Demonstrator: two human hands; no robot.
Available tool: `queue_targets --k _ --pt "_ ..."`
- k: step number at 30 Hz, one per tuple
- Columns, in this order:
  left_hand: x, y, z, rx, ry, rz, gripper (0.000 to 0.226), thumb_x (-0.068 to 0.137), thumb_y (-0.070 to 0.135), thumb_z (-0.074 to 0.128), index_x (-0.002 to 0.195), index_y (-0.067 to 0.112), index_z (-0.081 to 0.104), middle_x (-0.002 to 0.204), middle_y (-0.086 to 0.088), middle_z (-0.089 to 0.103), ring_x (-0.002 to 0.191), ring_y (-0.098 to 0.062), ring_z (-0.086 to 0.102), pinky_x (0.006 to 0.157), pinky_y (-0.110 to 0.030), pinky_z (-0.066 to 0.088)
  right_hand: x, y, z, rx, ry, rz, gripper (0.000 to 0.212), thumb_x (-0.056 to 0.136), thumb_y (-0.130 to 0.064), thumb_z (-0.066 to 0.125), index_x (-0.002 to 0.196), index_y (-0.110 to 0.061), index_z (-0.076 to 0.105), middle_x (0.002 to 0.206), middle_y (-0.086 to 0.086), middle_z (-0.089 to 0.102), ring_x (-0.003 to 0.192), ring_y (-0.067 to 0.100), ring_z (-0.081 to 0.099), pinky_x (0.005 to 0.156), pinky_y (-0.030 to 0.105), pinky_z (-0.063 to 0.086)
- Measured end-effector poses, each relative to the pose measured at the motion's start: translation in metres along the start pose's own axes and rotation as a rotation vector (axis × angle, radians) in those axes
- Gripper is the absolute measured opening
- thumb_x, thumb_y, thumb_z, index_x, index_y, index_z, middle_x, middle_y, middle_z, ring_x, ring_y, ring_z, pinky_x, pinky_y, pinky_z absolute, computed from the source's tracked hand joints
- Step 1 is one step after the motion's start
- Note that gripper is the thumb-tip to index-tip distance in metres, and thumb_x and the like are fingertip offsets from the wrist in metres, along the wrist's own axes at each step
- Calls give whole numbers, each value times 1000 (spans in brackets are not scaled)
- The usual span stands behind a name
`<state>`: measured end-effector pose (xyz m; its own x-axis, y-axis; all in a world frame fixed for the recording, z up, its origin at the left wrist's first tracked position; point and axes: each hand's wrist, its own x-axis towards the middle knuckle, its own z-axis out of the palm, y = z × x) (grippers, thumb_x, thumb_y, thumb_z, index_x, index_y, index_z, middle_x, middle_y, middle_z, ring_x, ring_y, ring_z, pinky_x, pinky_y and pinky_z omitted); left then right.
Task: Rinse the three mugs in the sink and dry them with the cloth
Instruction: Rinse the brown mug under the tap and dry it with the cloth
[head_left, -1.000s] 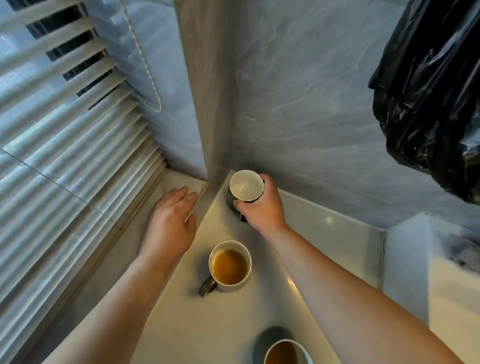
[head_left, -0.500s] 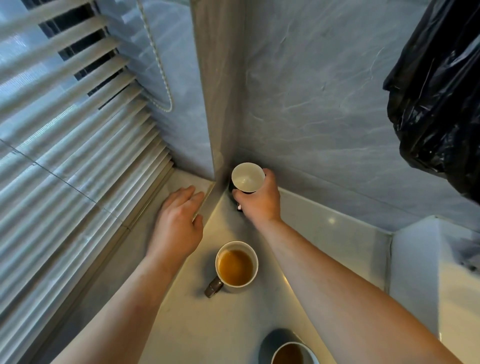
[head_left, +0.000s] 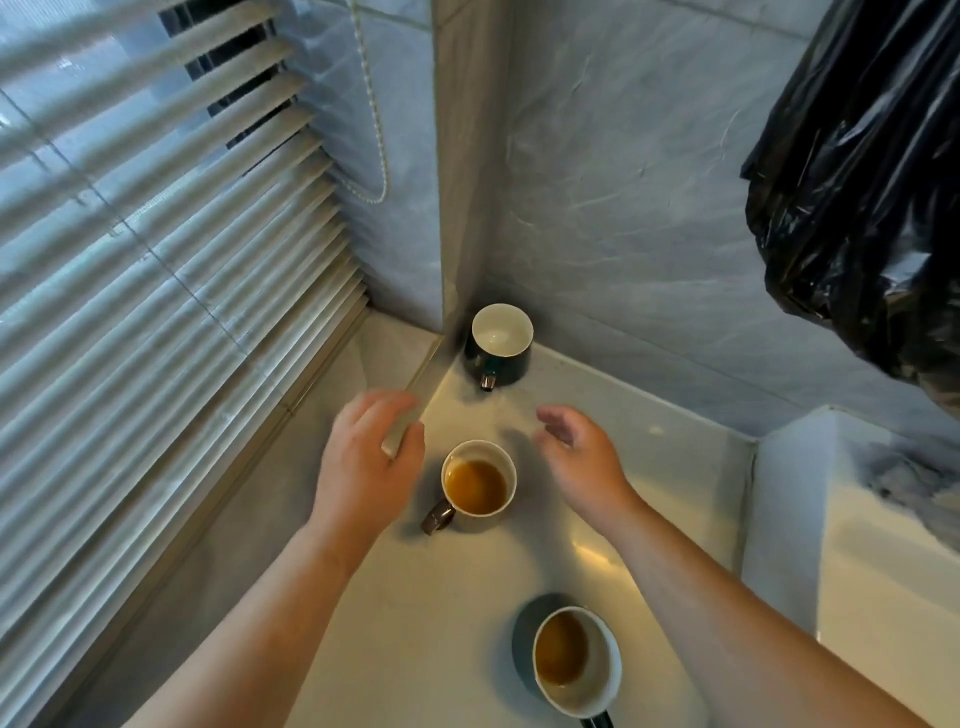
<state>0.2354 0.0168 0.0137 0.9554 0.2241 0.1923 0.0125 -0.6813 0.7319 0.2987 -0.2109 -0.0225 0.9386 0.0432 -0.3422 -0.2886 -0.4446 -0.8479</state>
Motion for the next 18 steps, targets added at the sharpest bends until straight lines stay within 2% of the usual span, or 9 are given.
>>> queue_targets --k 1,3,5,7,10,12,14,16,18 --pt "-15 1 0 -112 -62 -113 26 96 19 63 113 40 62 113 21 62 110 0 58 94 -29 49 -7 5 -1 -12 -47 16 30 99 -25 59 128 -32 58 125 -15 59 125 12 54 94 24 40" --pt "-42 1 8 -302 -187 -387 26 98 23 62 112 45 59 118 21 62 114 -3 60 94 -28 51 -19 13 1 -41 -142 43 38 98 -26 61 135 -34 54 135 -15 56 130 12 51 96 25 40" --pt "-58 -3 19 -272 -276 -556 35 99 25 62 133 31 56 132 10 60 124 -12 57 101 -32 48 -27 18 5 -101 -196 52 49 95 -29 65 140 -38 47 145 -13 50 134 13 47 99 28 42" --pt "-64 -5 28 -223 -354 -640 41 101 31 59 140 20 53 136 3 58 125 -17 55 103 -34 46 -31 21 10 -254 -231 25 58 92 -31 67 143 -42 40 150 -12 47 136 15 46 100 30 44" --pt "-61 -9 33 -280 -392 -668 15 103 30 55 110 22 65 110 -2 68 96 -12 61 77 -25 47 -31 20 17 -377 -264 -33 60 88 -31 70 139 -44 40 144 -12 53 131 17 52 91 26 47" --pt "-58 -14 33 -327 -396 -652 18 103 29 53 95 20 67 94 -5 69 86 -15 61 69 -25 45 -31 19 20 -358 -272 -25 63 85 -30 74 137 -43 42 139 -12 56 126 16 55 87 25 47" --pt "-57 -15 32 -340 -424 -629 24 103 30 54 92 16 69 87 -6 69 79 -12 61 67 -25 45 -32 18 21 -347 -262 -20 66 83 -28 76 138 -40 42 139 -10 57 124 17 56 88 27 49" --pt "-57 -14 32 -315 -468 -591 25 102 33 57 89 15 69 76 0 65 63 1 54 56 -15 42 -34 16 22 -345 -249 -19 69 83 -27 78 141 -37 42 140 -9 56 125 18 56 92 30 51" --pt "-58 -11 33 -274 -480 -572 24 101 35 57 89 17 69 70 5 60 55 3 51 48 -11 38 -38 15 22 -330 -249 -11 70 82 -28 80 141 -35 43 140 -7 57 125 18 56 96 33 52"
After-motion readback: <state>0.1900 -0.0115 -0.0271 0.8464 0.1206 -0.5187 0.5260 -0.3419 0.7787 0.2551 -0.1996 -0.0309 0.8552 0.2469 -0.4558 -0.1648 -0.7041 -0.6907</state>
